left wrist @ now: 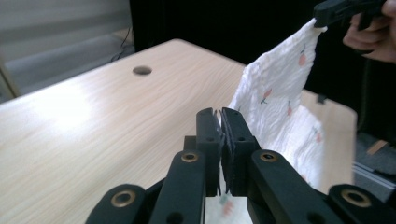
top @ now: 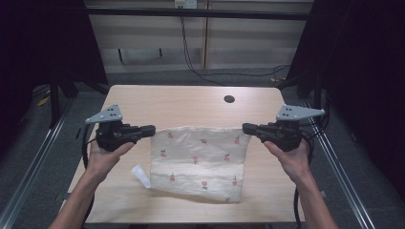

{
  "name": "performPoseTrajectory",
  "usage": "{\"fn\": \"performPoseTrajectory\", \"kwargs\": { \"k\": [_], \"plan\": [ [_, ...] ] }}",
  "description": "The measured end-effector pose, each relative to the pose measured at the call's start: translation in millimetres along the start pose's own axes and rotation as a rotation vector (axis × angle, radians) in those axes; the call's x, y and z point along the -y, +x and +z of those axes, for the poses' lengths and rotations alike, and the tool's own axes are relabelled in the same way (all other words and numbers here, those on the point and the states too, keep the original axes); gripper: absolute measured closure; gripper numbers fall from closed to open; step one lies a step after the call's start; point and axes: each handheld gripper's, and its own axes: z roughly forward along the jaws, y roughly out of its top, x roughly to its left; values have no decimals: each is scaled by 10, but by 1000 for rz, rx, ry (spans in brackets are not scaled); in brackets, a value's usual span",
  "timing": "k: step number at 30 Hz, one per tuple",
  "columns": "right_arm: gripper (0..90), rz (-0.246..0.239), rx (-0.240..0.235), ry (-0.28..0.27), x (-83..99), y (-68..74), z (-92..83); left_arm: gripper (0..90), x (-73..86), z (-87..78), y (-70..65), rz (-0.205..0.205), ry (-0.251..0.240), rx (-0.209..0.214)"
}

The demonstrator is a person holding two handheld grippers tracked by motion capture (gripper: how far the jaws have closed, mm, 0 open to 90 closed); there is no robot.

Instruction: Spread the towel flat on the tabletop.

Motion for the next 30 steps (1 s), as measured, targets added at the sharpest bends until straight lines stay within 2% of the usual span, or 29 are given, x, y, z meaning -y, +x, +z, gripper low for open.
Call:
{"fn": "performPoseTrajectory", "kwargs": {
  "k": [4,6,11,16,19,23,25,26,28,30],
  "plan": [
    [893,41,7,30,121,-196,146,869,40,170,111,-37,4,13],
    [893,50,22,53,168,-281,219,868,69,238,151,-41,28,-4],
    [893,101,17,71,267,-480,388,867,147,306,270,-82,40,-6],
    [892,131,23,77,363,-621,550,863,309,391,429,-132,68,-29],
    [891,138,45,72,422,-679,643,862,387,476,519,-140,88,-41],
    [888,162,70,84,487,-791,821,851,375,624,668,-147,89,-70],
    [859,180,97,83,521,-857,945,786,361,721,750,-174,91,-106],
    [818,188,120,83,532,-883,1000,729,356,757,780,-178,96,-130],
    [809,205,134,79,551,-941,1078,655,347,782,815,-179,100,-159],
    [812,221,156,79,561,-977,1108,643,362,765,826,-199,90,-150]
  ]
}}
